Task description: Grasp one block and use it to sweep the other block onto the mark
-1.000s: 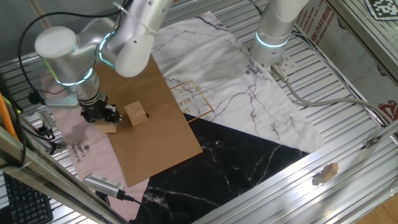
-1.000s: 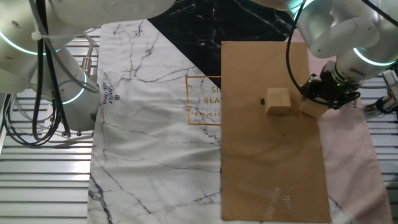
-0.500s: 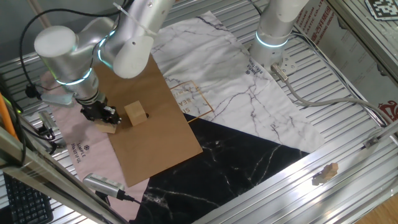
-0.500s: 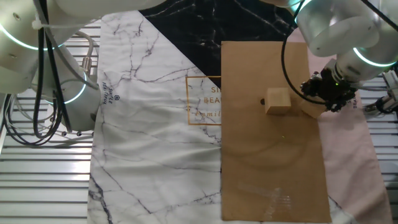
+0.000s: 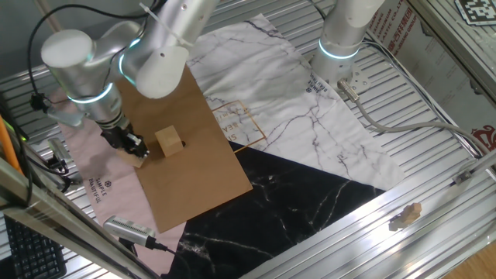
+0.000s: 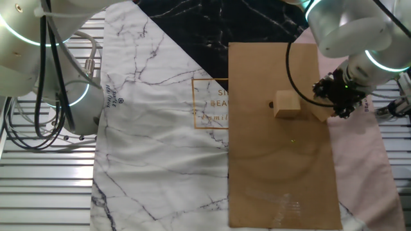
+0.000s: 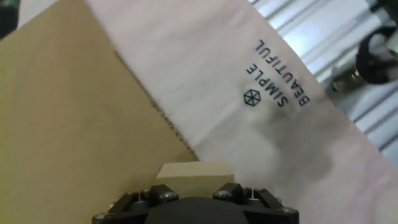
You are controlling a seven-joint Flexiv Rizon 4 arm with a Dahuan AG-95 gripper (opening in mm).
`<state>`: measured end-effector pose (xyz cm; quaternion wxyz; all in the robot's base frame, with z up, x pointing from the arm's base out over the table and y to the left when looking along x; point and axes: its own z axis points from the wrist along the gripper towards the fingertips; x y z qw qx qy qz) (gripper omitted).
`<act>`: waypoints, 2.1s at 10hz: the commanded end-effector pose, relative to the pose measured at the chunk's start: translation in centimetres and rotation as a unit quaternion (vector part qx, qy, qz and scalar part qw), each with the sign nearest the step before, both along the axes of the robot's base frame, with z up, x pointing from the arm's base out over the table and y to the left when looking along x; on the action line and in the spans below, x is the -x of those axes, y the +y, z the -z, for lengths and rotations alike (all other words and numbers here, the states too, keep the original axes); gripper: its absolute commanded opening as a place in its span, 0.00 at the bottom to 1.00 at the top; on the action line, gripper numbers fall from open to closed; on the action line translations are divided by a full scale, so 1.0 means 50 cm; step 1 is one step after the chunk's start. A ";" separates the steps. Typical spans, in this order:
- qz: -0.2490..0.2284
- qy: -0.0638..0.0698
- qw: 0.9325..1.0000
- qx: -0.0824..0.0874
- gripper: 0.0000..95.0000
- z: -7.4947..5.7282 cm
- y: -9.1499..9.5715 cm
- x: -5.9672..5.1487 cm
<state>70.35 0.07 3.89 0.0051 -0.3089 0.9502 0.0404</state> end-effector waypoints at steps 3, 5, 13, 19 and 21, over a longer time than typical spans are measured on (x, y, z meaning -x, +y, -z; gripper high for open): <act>0.090 0.004 0.996 0.002 0.00 -0.001 0.001 0.000; 0.136 0.006 0.991 0.005 0.00 -0.001 0.001 0.000; 0.292 -0.008 0.956 0.003 0.00 0.004 -0.002 -0.003; 0.356 -0.009 0.934 0.000 0.00 0.005 -0.002 -0.004; 0.358 -0.009 0.934 0.000 0.00 0.006 0.001 -0.004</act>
